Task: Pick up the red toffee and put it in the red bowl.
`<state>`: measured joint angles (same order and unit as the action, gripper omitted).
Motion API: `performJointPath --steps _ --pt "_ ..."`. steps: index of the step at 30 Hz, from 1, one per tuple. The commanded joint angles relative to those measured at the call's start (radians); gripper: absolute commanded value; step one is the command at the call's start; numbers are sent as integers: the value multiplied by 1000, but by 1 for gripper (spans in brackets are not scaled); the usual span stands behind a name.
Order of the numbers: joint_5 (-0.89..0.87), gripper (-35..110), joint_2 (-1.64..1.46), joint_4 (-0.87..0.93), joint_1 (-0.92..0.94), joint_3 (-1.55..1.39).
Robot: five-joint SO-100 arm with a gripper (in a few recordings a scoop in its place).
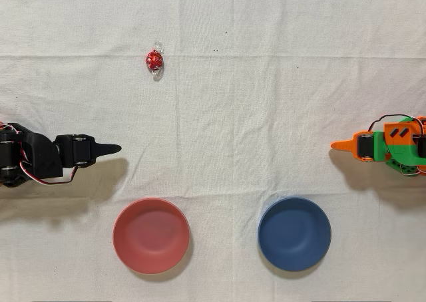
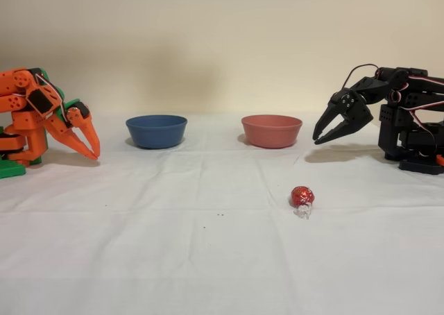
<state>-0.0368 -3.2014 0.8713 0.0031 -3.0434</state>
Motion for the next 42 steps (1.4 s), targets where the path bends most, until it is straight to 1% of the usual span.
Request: performJointPath --steps 1,17,25,26,28,29,35,42 --pt "-5 1 -15 14 -5 -20" --pt "-6 3 -15 14 -5 -20" --pt "5 1 -17 12 -6 -20" --pt "-5 1 -17 6 -11 -21" --pt "-135 1 -17 -9 -12 -21" --pt "-156 1 -17 -20 -12 -21" --pt "-48 0 -17 3 -9 41" --pt "32 0 3 67 -18 293"
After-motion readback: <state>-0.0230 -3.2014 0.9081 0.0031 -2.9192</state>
